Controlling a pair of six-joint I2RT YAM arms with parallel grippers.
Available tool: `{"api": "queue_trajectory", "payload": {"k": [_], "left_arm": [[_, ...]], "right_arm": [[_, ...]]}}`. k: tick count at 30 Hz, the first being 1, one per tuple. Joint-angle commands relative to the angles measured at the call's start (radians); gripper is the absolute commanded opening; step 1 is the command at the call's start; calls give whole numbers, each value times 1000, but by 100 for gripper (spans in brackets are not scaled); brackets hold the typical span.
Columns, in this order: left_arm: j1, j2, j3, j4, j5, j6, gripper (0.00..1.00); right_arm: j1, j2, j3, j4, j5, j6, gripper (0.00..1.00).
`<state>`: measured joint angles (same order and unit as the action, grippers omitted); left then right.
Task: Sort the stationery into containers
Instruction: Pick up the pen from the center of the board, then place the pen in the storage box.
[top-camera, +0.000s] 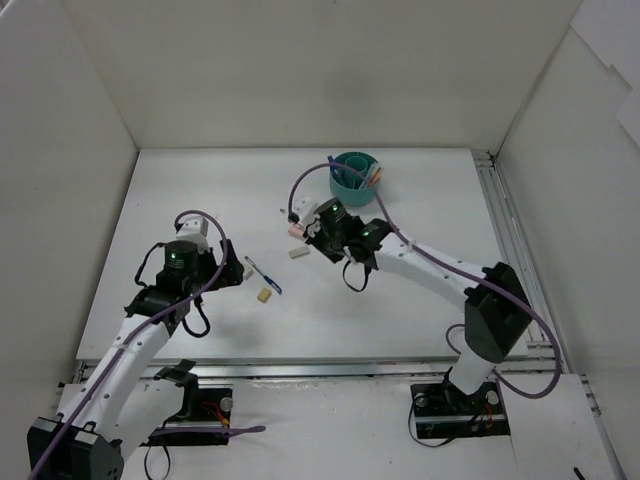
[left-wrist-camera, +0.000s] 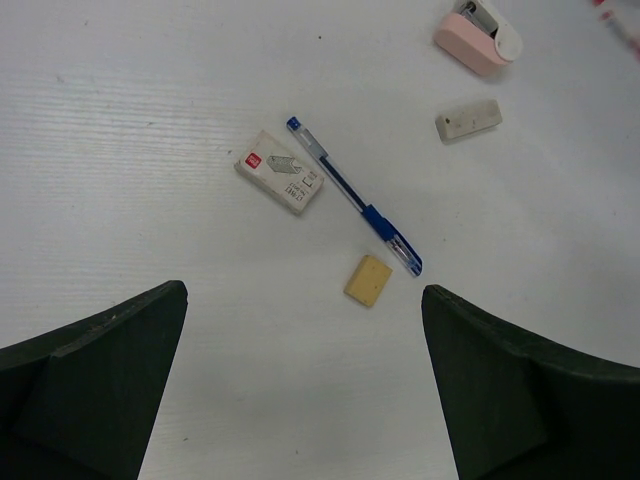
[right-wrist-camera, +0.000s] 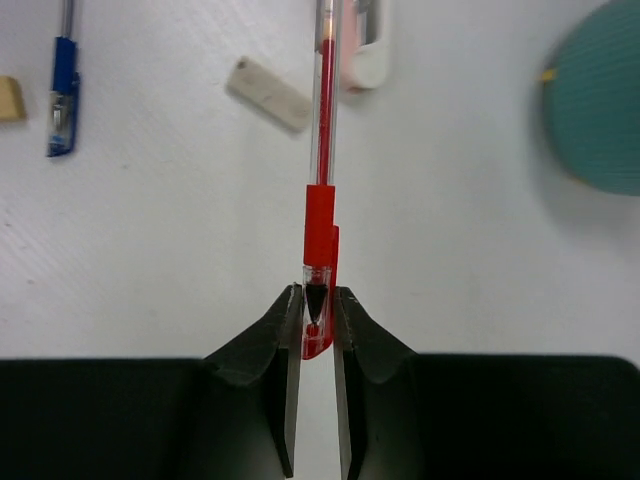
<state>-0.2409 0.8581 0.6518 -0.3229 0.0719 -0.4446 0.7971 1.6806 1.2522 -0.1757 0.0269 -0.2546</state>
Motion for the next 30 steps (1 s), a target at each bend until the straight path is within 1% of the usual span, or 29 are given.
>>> {"api": "queue_trajectory", "payload": {"k": [1, 2, 3, 4, 5, 6, 7, 8, 9, 10, 11, 12, 13, 14, 15, 16, 17, 20, 23, 30], "left_arm": [[5, 18, 77, 73, 14, 32, 100], [5, 30, 86, 70, 14, 35, 100], [5, 35, 89, 70, 14, 38, 100], [5, 42, 92, 73, 16, 41, 100], [5, 53, 95, 73, 16, 44, 100], [14, 59, 98, 73, 14, 46, 100], [14, 67, 101, 73, 16, 47, 100], [14, 82, 111, 73, 25, 50, 100], [14, 88, 114, 73, 25, 50, 100], [23, 99, 120, 73, 34, 53, 100], [23, 114, 126, 76, 35, 58, 100], [32, 122, 129, 77, 37, 61, 100], [32, 131, 138, 77, 40, 63, 100], [41, 148, 141, 79, 43, 66, 100], [41, 154, 143, 79, 45, 66, 100], [51, 171, 147, 82, 51, 72, 100], [51, 177, 149, 85, 52, 73, 100], [61, 222, 180, 70, 77, 90, 100], [71, 258, 193, 64, 89, 98, 100], [80, 277, 151, 120, 135, 98, 100]], "right_arm": [[-76, -96, 157, -166, 71, -266, 0], [-93, -96, 230, -221, 70, -305, 0], [-126, -93, 272, -266, 44, -407, 0], [-146, -69, 315, -315, 30, -460, 0], [-162, -46, 416, -406, 30, -507, 0], [-182, 15, 482, -477, 42, -596, 0], [-199, 54, 550, -546, 57, -633, 0], [-203, 94, 698, -662, 82, -664, 0], [-217, 182, 776, -726, 125, -733, 0], [-229, 229, 853, -781, 142, -771, 0], [-236, 273, 1016, -874, 165, -802, 0], [-248, 375, 1105, -927, 210, -862, 0], [-257, 421, 1183, -971, 241, -891, 0], [-260, 459, 1295, -1014, 278, -923, 0], [-271, 455, 1261, -975, 360, -1001, 0], [-279, 435, 1159, -922, 392, -1034, 0], [-285, 426, 1152, -868, 413, -1058, 0], [-297, 449, 1190, -864, 461, -1083, 0], [-312, 455, 1179, -817, 493, -1138, 0], [-325, 517, 1118, -654, 538, -1239, 0]]}}
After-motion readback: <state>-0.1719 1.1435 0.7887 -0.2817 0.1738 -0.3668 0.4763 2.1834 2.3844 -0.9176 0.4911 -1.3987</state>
